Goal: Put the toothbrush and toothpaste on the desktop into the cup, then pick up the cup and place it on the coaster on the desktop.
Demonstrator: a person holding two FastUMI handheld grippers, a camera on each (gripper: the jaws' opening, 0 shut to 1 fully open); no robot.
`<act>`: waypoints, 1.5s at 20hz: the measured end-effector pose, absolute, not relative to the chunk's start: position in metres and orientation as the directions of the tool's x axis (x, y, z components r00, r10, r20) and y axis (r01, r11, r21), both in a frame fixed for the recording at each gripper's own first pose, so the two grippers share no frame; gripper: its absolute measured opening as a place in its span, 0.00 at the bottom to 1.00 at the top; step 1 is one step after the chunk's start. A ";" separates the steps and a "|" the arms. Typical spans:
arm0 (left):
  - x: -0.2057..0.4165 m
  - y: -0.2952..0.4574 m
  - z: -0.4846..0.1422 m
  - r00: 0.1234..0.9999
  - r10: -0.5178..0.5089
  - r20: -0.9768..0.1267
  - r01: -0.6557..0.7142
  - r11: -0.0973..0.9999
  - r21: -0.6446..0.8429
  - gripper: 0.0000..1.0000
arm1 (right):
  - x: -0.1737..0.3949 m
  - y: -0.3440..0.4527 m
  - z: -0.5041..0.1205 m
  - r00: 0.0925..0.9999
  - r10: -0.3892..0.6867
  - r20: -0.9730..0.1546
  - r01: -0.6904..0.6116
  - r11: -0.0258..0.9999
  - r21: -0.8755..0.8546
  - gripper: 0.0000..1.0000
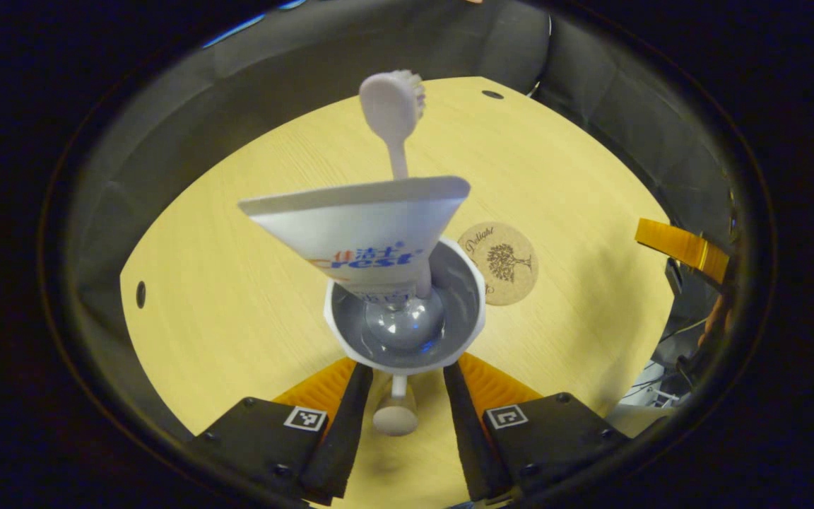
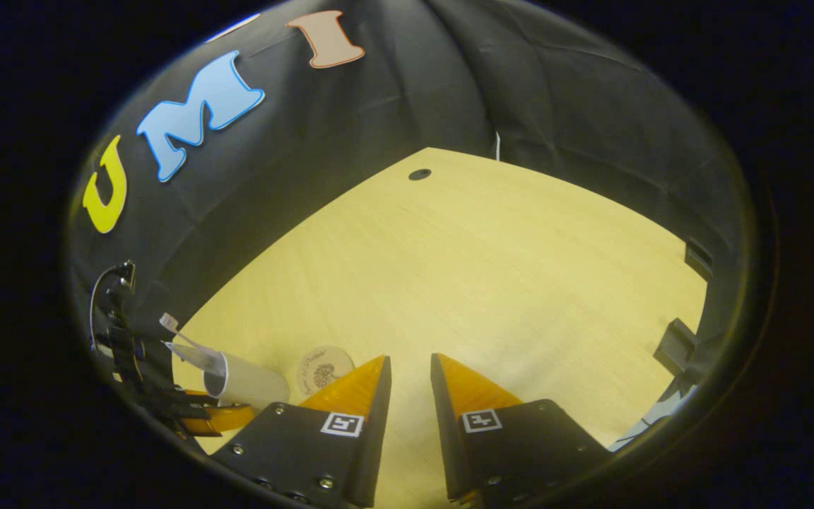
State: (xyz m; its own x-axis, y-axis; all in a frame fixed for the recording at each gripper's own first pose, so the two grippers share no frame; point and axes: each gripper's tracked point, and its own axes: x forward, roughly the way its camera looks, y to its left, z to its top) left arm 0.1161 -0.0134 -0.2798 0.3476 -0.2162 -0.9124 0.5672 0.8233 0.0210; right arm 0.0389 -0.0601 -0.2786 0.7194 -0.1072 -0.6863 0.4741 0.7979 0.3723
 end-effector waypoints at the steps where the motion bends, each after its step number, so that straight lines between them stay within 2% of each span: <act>1: 0.119 -0.012 -0.281 0.348 -0.214 -0.913 0.565 0.825 0.023 0.67 | 0.038 -0.062 -0.279 0.716 -0.108 -0.690 0.478 0.796 0.371 0.36; 2: 0.118 -0.011 -0.283 0.338 -0.213 -0.916 0.566 0.824 0.017 0.67 | 0.038 -0.063 -0.281 0.712 -0.109 -0.694 0.481 0.796 0.368 0.36; 3: 0.115 -0.013 -0.284 0.336 -0.212 -0.918 0.566 0.824 0.017 0.62 | 0.038 -0.065 -0.284 0.707 -0.109 -0.699 0.484 0.795 0.366 0.36; 5: 0.117 -0.013 -0.284 0.335 -0.206 -0.919 0.565 0.825 0.020 0.34 | 0.038 -0.069 -0.288 0.700 -0.104 -0.706 0.487 0.793 0.366 0.36; 13: 0.117 -0.025 -0.281 0.367 -0.250 -0.896 0.572 0.820 0.005 0.32 | 0.043 -0.071 -0.290 0.698 -0.093 -0.710 0.477 0.800 0.364 0.36; 18: 0.120 -0.045 -0.263 0.383 -0.274 -0.882 0.633 0.774 0.035 0.31 | 0.042 -0.073 -0.293 0.693 -0.094 -0.715 0.481 0.798 0.362 0.36; 25: 0.122 -0.079 -0.259 0.356 -0.313 -0.881 0.708 0.705 0.036 0.31 | 0.039 -0.084 -0.288 0.689 -0.111 -0.716 0.508 0.779 0.367 0.36; 30: 0.125 -0.079 -0.264 0.340 -0.303 -0.890 0.722 0.691 0.041 0.31 | 0.031 -0.095 -0.289 0.685 -0.124 -0.718 0.523 0.769 0.366 0.36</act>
